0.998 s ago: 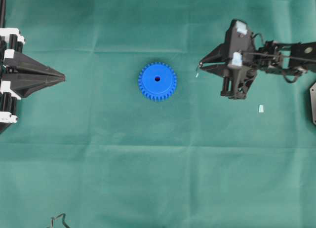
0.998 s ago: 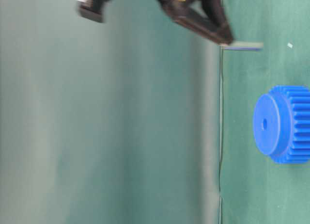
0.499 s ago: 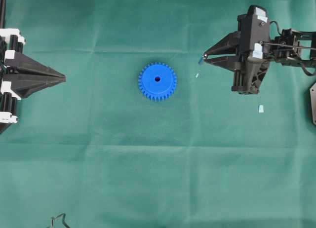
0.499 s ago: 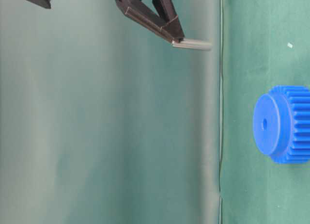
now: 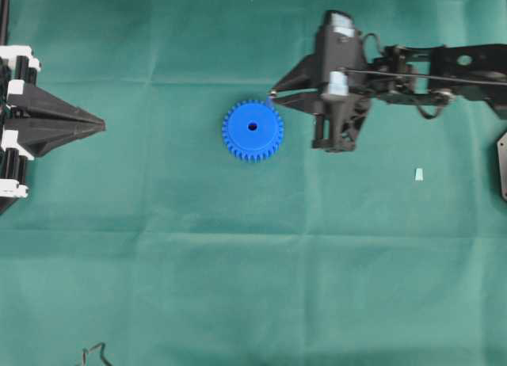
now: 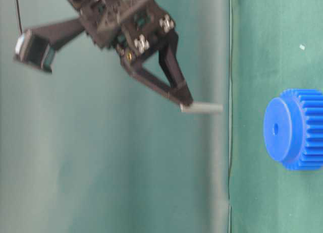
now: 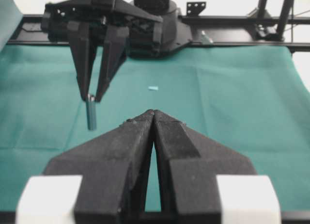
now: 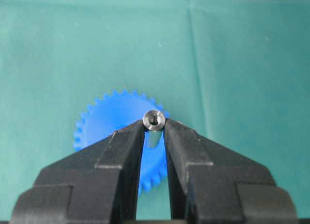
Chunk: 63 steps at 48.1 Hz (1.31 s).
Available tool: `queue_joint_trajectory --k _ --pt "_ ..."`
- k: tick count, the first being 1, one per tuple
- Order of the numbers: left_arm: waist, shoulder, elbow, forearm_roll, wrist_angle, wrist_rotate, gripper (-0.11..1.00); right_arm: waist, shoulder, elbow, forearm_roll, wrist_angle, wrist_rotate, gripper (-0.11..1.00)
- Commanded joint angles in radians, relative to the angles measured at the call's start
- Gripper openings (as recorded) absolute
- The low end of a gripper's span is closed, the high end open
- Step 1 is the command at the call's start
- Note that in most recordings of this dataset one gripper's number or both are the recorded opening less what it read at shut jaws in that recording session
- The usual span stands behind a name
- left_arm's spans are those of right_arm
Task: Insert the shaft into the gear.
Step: 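Lift the shaft and carry it left over the blue gear's center hole, then lower the shaft into the gear's center hole and press down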
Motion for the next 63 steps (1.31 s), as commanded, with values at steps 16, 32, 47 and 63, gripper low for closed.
queue_joint_trajectory --k 16,32,47,63 --pt "0.0 0.003 -0.028 0.003 0.005 0.0 0.0 0.009 0.034 -0.072 -0.002 0.009 0.003 0.17" --pt "0.002 0.003 -0.028 0.003 0.005 0.0 0.0 0.031 0.12 -0.061 0.009 -0.072 0.011 0.17" --pt "0.002 0.003 -0.028 0.003 0.005 0.002 0.0 0.031 0.221 -0.038 0.038 -0.144 0.012 0.17" --pt "0.002 0.002 -0.028 0.003 0.006 0.002 0.0 0.032 0.23 -0.011 0.038 -0.189 0.011 0.17"
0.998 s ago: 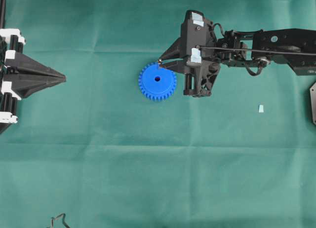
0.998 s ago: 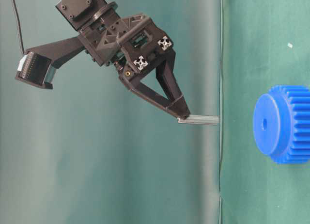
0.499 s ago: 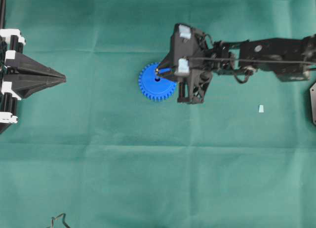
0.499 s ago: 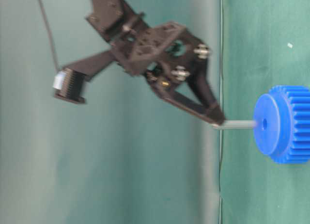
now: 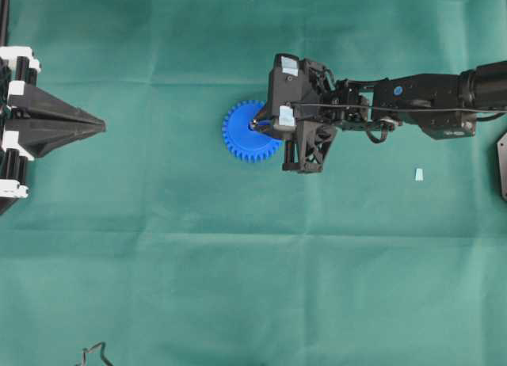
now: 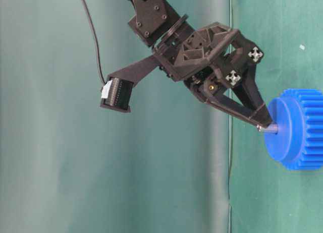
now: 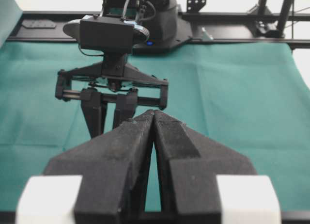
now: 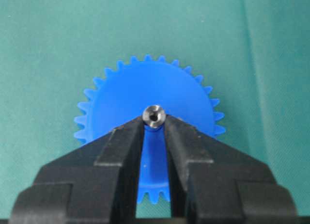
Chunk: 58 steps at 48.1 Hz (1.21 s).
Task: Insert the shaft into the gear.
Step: 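Lower the shaft into the gear's center hole and press down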
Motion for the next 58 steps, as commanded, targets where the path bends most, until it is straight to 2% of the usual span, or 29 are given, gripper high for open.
queue_joint_trajectory --k 1,51,54,58 --pt "0.002 0.005 -0.028 0.003 -0.006 0.002 0.0 0.0 -0.014 -0.006 0.003 -0.015 -0.002 0.17" --pt "0.0 0.003 -0.028 0.003 -0.005 0.002 0.0 -0.005 0.051 -0.04 0.006 0.005 0.0 0.18" --pt "0.0 0.005 -0.028 0.003 -0.005 0.002 0.0 -0.005 0.051 -0.04 0.014 0.015 0.002 0.25" --pt "0.0 0.005 -0.028 0.003 -0.005 0.002 0.0 -0.005 0.051 -0.041 0.021 0.02 0.005 0.47"
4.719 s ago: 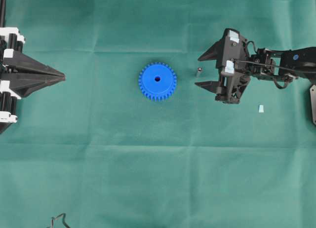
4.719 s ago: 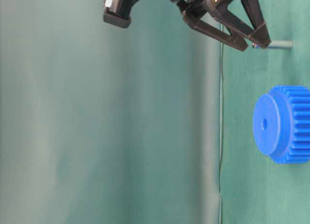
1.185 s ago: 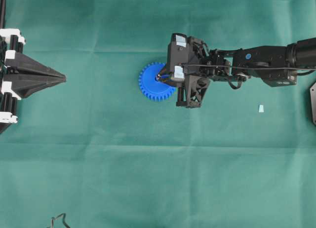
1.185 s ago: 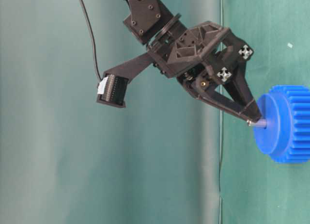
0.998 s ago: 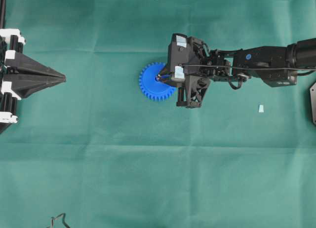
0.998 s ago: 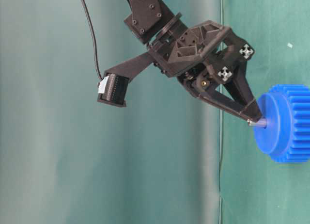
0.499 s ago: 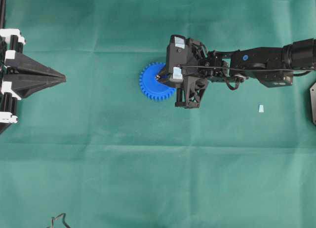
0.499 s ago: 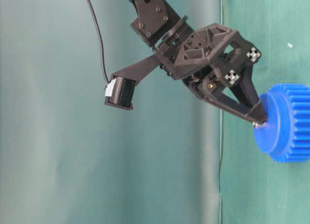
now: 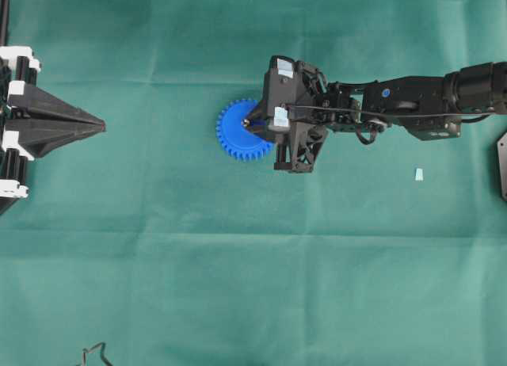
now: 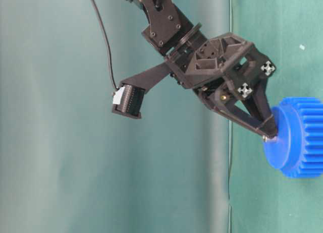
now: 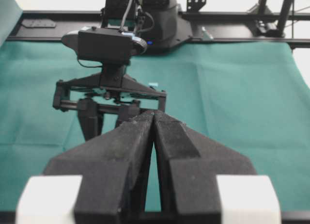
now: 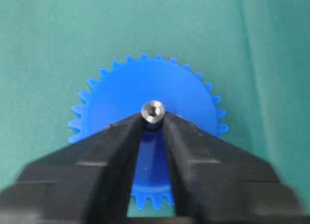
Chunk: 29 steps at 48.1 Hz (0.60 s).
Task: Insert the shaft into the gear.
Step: 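Lower the shaft into the gear's center hole and press down, then open the right gripper and retract it to the right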
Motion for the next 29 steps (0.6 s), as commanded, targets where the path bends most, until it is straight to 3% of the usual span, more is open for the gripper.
queue_joint_trajectory --k 1,7,11,29 --pt "0.002 0.005 -0.028 0.003 -0.006 0.002 0.0 -0.002 -0.009 -0.012 0.008 0.012 -0.002 0.54" --pt "0.0 0.005 -0.028 0.003 -0.006 0.0 0.0 0.0 -0.009 -0.012 0.008 0.012 0.0 0.85" --pt "0.002 0.005 -0.028 0.003 -0.005 0.0 0.0 0.0 -0.009 -0.012 0.008 0.012 0.0 0.97" --pt "0.002 0.003 -0.028 0.003 -0.005 0.0 0.0 0.0 -0.089 -0.035 0.002 0.091 -0.003 0.97"
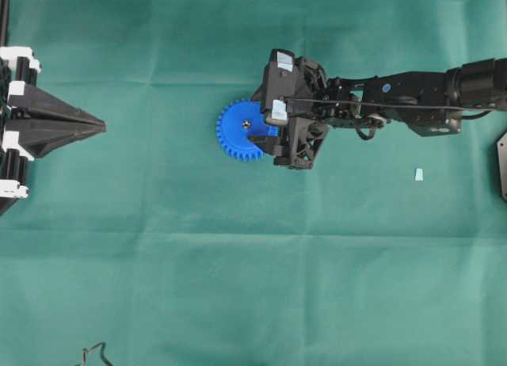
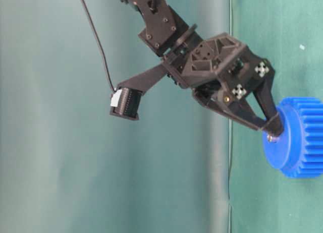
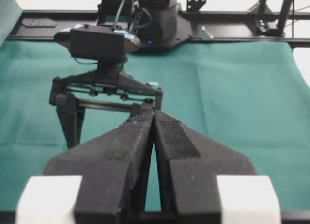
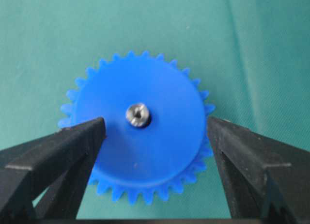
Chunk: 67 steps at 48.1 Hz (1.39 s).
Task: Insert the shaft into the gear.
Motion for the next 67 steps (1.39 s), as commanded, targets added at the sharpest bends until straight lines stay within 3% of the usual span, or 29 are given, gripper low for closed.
queue_joint_trajectory --k 1,21,36,49,67 --pt "0.002 0.005 -0.028 0.003 -0.006 0.0 0.0 0.005 -0.072 -0.025 -0.002 0.023 0.006 0.97" --pt "0.002 0.003 -0.029 0.003 -0.006 0.0 0.0 0.005 -0.396 0.038 -0.041 0.12 0.002 0.97" --pt "0.002 0.005 -0.035 0.003 -0.006 0.0 0.0 0.006 -0.723 0.227 -0.044 0.143 0.003 0.97" --pt "0.002 0.003 -0.035 0.003 -0.006 0.0 0.0 0.005 -1.026 0.35 -0.044 0.262 0.003 0.97" --pt "0.002 0.003 -0.035 0.003 -0.006 0.0 0.0 0.005 -1.213 0.433 -0.044 0.364 0.003 0.97"
